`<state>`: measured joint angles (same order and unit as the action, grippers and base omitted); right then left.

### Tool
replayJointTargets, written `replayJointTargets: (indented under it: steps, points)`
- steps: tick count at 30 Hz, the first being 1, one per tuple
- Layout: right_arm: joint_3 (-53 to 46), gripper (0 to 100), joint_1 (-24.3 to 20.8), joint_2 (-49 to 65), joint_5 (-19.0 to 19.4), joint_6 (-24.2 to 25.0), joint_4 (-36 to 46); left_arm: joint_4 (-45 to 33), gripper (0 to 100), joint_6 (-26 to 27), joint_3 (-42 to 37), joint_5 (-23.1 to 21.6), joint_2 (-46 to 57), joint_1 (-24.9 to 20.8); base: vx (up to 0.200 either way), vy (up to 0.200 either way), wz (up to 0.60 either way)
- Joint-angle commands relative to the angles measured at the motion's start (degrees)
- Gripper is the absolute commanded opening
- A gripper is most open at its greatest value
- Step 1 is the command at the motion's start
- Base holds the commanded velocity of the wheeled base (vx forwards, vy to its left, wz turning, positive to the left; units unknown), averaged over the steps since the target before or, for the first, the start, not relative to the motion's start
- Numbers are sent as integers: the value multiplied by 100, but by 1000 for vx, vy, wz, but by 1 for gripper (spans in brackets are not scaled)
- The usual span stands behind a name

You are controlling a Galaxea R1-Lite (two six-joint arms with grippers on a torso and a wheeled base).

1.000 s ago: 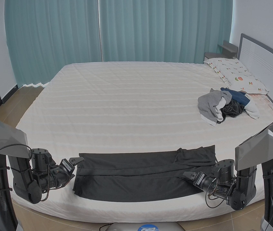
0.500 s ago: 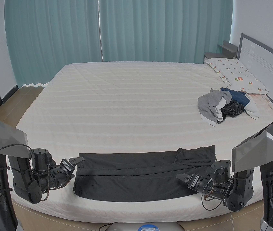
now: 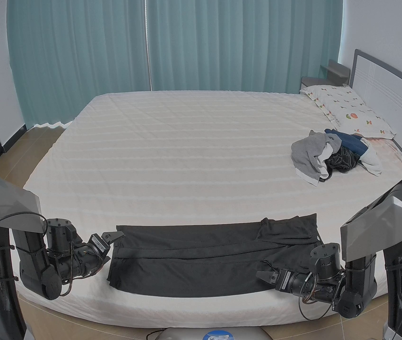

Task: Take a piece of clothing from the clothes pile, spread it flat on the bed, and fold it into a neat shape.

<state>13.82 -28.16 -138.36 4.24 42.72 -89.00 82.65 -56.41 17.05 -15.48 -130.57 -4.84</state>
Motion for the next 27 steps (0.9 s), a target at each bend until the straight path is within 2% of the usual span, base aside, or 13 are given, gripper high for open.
replayJointTargets:
  steps: [1, 6, 8, 14, 16, 21, 27]
  points:
    - [-231, 100, -32, 55, -2, -158, -56, -4, 100, -2, 0, -7, -12, 1, 0, 0, 0]
    - [-424, 100, -67, 134, -55, -229, -64, 5, 100, -2, -9, 1, -12, 1, 0, 0, 0]
    - [-495, 100, 83, 371, -55, -176, -64, -4, 100, -2, -18, -7, -12, 1, 0, 0, 0]
    - [-697, 100, 882, 1022, 77, 0, -56, -4, 100, -2, -27, -7, -12, 1, 0, 0, 0]
    - [-697, 100, 1225, 1110, 305, 0, -56, 5, 100, -2, -36, -7, -21, 1, 0, 0, 0]
    - [-670, 100, 1700, 855, 560, -53, -56, 5, 100, 7, -44, -7, -21, 1, 0, 0, 0]
    - [-600, 100, 2280, 407, 780, -369, -56, 5, 100, 7, -44, -7, -21, 1, 0, 0, 0]
